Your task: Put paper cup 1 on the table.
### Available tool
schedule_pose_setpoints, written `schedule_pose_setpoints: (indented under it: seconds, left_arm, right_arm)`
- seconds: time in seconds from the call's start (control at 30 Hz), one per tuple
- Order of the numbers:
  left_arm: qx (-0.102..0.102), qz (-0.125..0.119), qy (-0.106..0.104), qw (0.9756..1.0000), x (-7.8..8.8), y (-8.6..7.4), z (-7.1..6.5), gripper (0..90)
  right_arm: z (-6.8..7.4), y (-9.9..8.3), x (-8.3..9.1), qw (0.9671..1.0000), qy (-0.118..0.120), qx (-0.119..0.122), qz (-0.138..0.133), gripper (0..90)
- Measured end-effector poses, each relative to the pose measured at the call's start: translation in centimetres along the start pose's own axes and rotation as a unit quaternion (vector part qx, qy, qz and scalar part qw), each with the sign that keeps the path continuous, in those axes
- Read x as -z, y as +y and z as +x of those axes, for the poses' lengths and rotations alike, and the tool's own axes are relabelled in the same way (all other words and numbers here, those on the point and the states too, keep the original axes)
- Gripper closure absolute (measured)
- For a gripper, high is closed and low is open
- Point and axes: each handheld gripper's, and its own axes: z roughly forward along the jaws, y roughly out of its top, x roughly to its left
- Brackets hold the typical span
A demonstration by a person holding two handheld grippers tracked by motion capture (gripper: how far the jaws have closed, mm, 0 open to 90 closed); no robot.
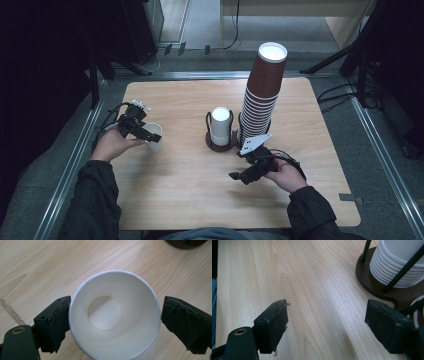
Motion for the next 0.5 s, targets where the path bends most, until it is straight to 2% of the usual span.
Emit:
schedule_pose_setpoints:
  seconds: [0.13,0.2,0.33,0.5]
  left_arm:
    - [0.006,-0.024,-0.008,0.9997,1.2,-0.1,0.0,10.6]
    - [0.006,-0.027,-0.006,0.9996,1.4,-0.1,0.0,10.6]
    - [0.003,-0.043,-0.002,0.9991,2.3,0.1,-0.5,10.6]
    - [-0.003,-0.060,-0.002,0.9982,3.4,0.5,-1.3,10.7]
  right_arm:
    - [0.1,0.1,0.1,1.0000,0.001,0.001,-0.003,17.5]
    - [0.1,0.1,0.2,1.0000,0.001,0.002,-0.005,16.8]
    - [-0.1,0.2,0.4,0.9998,-0.005,-0.011,-0.015,14.7]
    - [-0.3,0.5,0.9,0.9994,0.005,-0.029,-0.018,14.1]
